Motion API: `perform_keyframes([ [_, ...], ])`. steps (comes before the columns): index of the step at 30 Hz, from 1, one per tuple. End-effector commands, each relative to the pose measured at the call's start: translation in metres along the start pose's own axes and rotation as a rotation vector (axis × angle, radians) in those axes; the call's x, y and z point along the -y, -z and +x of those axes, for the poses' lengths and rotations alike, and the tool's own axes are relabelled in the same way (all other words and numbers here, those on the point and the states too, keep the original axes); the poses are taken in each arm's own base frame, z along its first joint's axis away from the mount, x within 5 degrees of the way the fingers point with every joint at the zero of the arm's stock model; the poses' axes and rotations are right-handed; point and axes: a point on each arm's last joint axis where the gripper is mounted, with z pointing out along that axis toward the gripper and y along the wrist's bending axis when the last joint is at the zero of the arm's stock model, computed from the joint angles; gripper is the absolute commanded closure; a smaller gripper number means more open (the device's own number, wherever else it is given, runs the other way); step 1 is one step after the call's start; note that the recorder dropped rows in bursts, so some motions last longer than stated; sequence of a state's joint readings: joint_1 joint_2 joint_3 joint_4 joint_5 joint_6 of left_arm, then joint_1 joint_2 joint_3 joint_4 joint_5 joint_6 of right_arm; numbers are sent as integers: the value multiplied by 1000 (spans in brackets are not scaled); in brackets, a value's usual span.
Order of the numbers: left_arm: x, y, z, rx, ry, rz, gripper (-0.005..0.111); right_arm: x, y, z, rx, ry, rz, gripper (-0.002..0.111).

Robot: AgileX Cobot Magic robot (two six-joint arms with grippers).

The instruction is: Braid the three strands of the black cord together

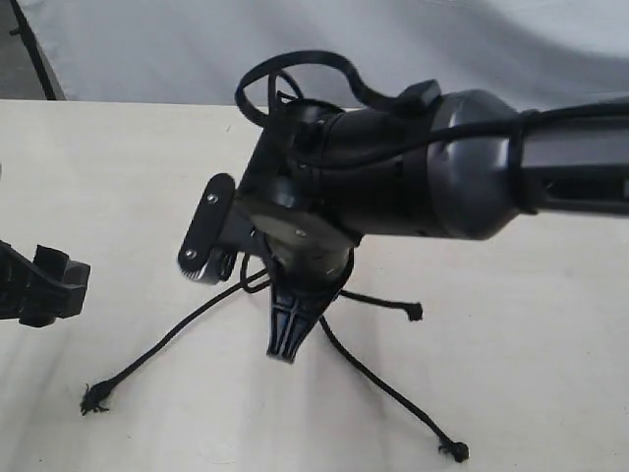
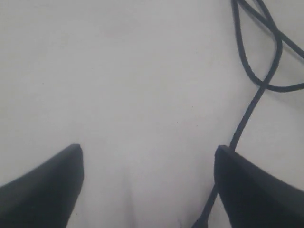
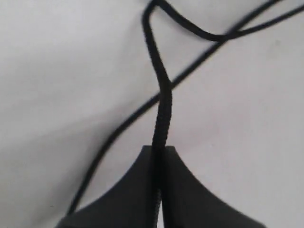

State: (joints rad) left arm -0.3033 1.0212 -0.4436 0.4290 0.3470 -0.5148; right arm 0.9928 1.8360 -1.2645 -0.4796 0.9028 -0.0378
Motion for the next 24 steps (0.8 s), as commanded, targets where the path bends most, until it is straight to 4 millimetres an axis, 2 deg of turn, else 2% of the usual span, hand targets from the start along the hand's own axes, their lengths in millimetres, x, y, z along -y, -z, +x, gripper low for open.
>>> perform_keyframes([
  [1,-1,1,0,10,3,0,35,40,-25,19,-32,-70,22,108],
  [5,-1,1,0,10,3,0,35,66,-70,45,-81,-216,-61,108],
  [7,-1,1,0,10,3,0,35,71,-89,57,-125,-259,-87,108],
  [9,-1,1,0,10,3,0,35,72,-107,67,-172,-291,-119,108],
  [12,-1,1,0,10,3,0,35,63,-125,76,-220,-294,-186,108],
  [16,-1,1,0,10,3,0,35,38,-132,81,-259,-277,-299,108],
  [24,0,1,0,10,7,1,35,-8,-108,82,-217,-221,-481,108],
])
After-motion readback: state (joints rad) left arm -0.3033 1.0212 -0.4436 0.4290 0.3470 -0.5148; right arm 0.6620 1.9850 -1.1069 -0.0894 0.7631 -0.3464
